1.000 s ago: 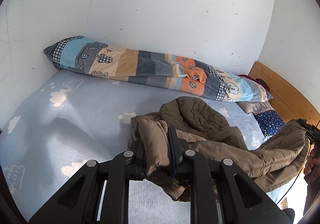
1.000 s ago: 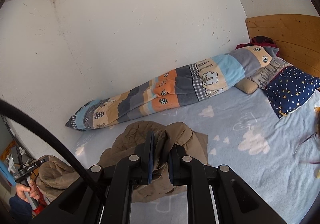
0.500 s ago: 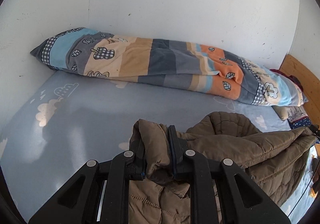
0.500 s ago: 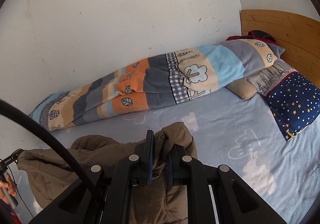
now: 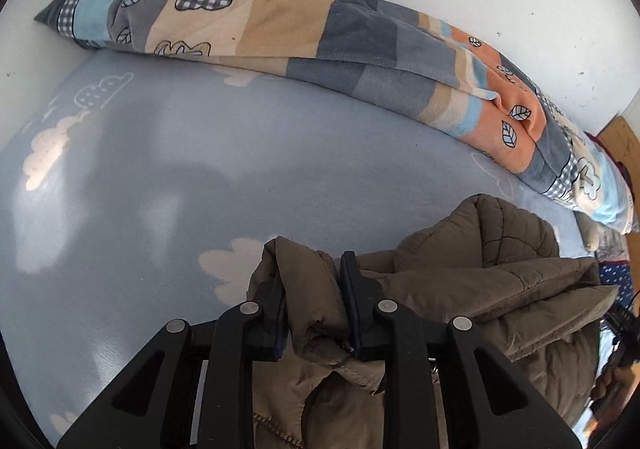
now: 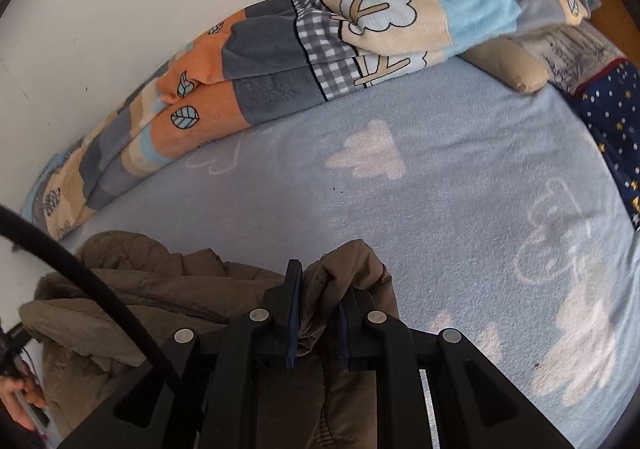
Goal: Fold large clothes
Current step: 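Lower the folded hem onto the hood and open both tools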
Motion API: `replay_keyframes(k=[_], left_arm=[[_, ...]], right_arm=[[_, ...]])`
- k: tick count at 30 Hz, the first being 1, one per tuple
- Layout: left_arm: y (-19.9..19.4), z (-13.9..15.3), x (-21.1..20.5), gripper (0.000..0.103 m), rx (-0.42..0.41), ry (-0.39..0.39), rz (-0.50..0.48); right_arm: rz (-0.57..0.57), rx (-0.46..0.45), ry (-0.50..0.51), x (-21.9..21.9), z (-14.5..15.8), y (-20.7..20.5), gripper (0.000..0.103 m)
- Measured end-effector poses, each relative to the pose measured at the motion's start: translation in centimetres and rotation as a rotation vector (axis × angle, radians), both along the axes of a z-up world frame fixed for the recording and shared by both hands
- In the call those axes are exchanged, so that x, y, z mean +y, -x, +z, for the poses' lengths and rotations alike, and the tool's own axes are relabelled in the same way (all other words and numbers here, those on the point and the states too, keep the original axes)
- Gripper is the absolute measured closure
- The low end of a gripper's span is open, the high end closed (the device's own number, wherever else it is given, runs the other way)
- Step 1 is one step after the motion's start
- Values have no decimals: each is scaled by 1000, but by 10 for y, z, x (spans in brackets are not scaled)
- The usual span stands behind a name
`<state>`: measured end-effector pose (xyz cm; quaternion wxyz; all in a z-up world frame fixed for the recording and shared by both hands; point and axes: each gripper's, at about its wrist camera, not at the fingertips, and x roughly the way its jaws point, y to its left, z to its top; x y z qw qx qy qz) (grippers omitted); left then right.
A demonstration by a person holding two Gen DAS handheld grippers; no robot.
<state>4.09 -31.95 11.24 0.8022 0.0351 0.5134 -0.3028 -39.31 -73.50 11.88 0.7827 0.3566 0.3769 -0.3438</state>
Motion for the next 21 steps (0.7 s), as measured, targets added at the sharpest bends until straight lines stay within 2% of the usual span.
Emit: replay_keyframes(k=[1, 2, 3, 4, 6, 8, 10, 12, 14, 15, 16, 18, 21], left_arm=[[-6, 2, 5, 75, 47, 35, 16], [-12, 6, 13, 73, 88, 83, 41], [-14, 12, 21, 68, 105, 118, 70], [-17, 19, 30, 54, 97, 141, 108], [-18, 39, 47, 45, 18, 160, 176], [-18, 54, 60, 45, -16, 189, 193], [-11, 66, 68, 45, -40, 215, 171], [4, 74, 60, 45, -83, 200, 80], [29, 76, 46, 45, -135, 165, -53], [44, 73, 34, 45, -157, 139, -128], [60, 68, 20, 45, -180, 101, -190], [86, 54, -7, 45, -199, 47, -286], [108, 28, -46, 45, -211, -50, -359]], right_arm=[[-10, -34, -26, -2, 4, 6, 77], [-29, -64, -42, -4, 9, 15, 61], [-54, -81, -36, -4, 18, 23, 38], [-82, -93, -19, -5, 27, 32, 27], [-122, -151, -22, -11, 43, 54, 27], [-151, -204, -31, -13, 60, 72, 29], [-113, -226, 11, -2, 79, 79, 31], [-31, -208, 53, 16, 92, 68, 40], [67, -182, 93, 39, 98, 52, 50], [118, -155, 105, 52, 97, 40, 61], [166, -128, 111, 64, 93, 26, 66], [241, -87, 116, 87, 78, 0, 67], [316, -30, 118, 110, 51, -35, 68]])
